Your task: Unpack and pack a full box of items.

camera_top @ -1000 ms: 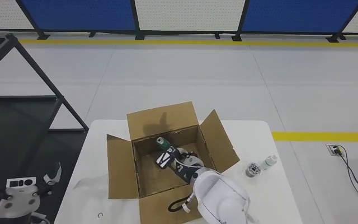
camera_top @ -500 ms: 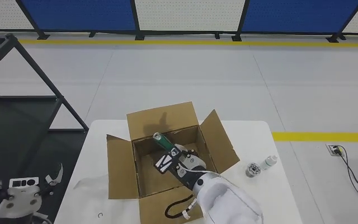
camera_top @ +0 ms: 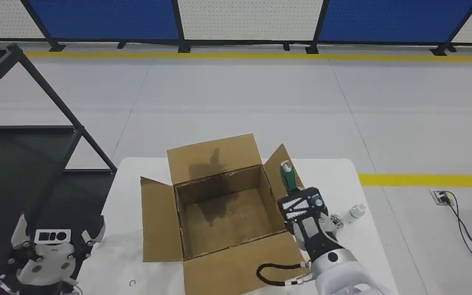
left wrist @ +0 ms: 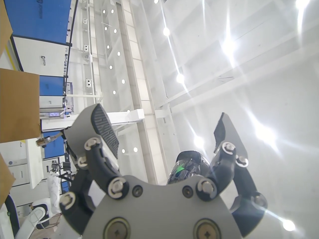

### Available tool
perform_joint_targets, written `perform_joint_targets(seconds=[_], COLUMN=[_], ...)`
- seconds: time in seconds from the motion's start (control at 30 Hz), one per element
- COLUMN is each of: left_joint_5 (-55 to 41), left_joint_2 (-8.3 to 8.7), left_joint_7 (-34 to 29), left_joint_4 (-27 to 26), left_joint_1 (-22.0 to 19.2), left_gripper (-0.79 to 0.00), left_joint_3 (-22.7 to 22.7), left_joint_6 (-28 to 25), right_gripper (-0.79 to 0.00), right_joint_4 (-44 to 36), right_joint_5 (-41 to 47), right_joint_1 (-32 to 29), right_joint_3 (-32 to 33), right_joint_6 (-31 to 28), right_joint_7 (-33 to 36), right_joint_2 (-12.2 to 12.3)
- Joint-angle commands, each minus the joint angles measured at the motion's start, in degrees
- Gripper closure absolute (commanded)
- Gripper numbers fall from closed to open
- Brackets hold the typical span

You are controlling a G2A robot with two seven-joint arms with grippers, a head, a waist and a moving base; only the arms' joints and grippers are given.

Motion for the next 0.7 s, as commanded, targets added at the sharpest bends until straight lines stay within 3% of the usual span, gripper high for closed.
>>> perform_joint_targets(seconds=[0.0,0.3,0.37,0.67], left_joint_5=[0.11,0.96,1.17,1.19], left_joint_2=[-0.01,-0.06,-0.07,-0.09], left_joint_7=[-0.06,0.17,0.33,0.48], left_joint_4=[-0.01,-0.06,-0.11,-0.12], left_joint_1=[-0.07,-0.39,-0.41,-0.43], left_gripper=[-0.785,-0.785,-0.785,-0.785], left_joint_3=[0.1,0.87,0.95,0.94], left_joint_6=[-0.04,-0.13,-0.22,-0.4], right_gripper=[0.0,0.0,0.0,0.0], right_joint_4=[0.0,0.0,0.0,0.0], right_joint_5=[1.54,13.15,14.96,14.96], right_joint_1=[-2.9,-17.66,-19.92,-19.92], right_joint_3=[3.38,18.02,20.45,20.45], right_joint_6=[2.02,4.96,5.42,5.42], right_joint_7=[-2.26,-19.21,-19.72,-19.72], right_joint_2=[0.15,0.96,1.06,1.06])
